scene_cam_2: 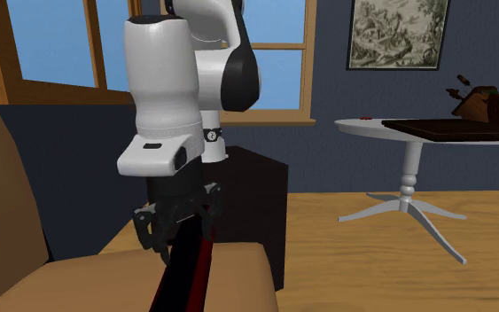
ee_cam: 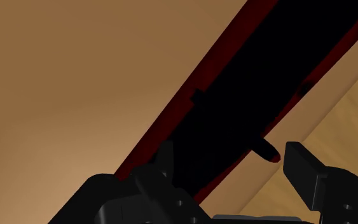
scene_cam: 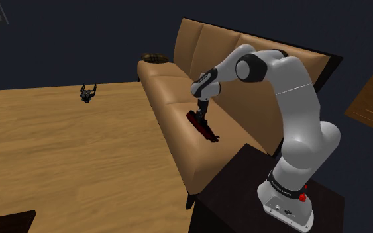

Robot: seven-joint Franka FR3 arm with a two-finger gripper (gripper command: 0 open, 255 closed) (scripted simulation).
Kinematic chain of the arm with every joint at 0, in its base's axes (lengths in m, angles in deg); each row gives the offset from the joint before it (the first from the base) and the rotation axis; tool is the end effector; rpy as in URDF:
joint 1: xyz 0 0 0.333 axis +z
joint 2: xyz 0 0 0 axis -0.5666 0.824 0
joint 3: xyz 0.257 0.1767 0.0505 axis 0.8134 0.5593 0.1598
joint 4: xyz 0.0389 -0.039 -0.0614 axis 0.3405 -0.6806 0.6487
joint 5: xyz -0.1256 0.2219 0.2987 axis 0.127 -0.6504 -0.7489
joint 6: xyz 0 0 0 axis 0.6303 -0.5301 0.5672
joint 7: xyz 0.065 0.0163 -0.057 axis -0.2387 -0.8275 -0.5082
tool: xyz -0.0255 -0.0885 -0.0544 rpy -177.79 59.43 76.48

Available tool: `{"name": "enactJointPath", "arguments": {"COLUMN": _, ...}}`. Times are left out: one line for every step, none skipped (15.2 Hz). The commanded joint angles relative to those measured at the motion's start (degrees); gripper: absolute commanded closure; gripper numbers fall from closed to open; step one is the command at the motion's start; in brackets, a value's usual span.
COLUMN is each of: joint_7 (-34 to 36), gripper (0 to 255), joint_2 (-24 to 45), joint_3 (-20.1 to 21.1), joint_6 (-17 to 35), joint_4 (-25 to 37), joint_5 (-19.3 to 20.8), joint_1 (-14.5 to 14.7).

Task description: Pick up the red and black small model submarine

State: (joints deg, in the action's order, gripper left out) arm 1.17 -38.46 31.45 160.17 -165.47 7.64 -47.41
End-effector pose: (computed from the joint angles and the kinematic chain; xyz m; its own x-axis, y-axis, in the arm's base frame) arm 0.6130 -0.2408 0.1573 0.9734 0.2175 -0.0714 0.2109 -0.9734 -0.0898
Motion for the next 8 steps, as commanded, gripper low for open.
{"name": "enactJointPath", "arguments": {"joint_7": 0.1, "gripper": 255, "joint_2": -1.3, "joint_3": -0.2, "joint_6": -0.9, "joint_4": -0.3, "joint_5": 0.2, "joint_1": 0.1}}
{"name": "enactJointPath", "arguments": {"joint_7": 0.2, "gripper": 255, "joint_2": -1.9, "joint_3": -0.3, "joint_6": -1.4, "joint_4": -0.4, "joint_5": 0.3, "joint_1": 0.2}}
{"name": "enactJointPath", "arguments": {"joint_7": 0.3, "gripper": 255, "joint_2": -2.5, "joint_3": -0.4, "joint_6": -1.8, "joint_4": -0.5, "joint_5": 0.5, "joint_1": 0.3}}
{"name": "enactJointPath", "arguments": {"joint_7": 0.4, "gripper": 255, "joint_2": -3.1, "joint_3": -0.5, "joint_6": -2.3, "joint_4": -0.6, "joint_5": 0.6, "joint_1": 0.3}}
{"name": "enactJointPath", "arguments": {"joint_7": 0.4, "gripper": 255, "joint_2": -3.6, "joint_3": -0.6, "joint_6": -2.8, "joint_4": -0.7, "joint_5": 0.7, "joint_1": 0.4}}
{"name": "enactJointPath", "arguments": {"joint_7": 0.5, "gripper": 255, "joint_2": -4.2, "joint_3": -0.7, "joint_6": -3.2, "joint_4": -0.8, "joint_5": 0.8, "joint_1": 0.5}}
{"name": "enactJointPath", "arguments": {"joint_7": 0.5, "gripper": 255, "joint_2": -4.3, "joint_3": -0.7, "joint_6": -3.3, "joint_4": -0.8, "joint_5": 0.8, "joint_1": 0.5}}
{"name": "enactJointPath", "arguments": {"joint_7": 0.5, "gripper": 255, "joint_2": -4.3, "joint_3": -0.7, "joint_6": -3.3, "joint_4": -0.8, "joint_5": 0.8, "joint_1": 0.5}}
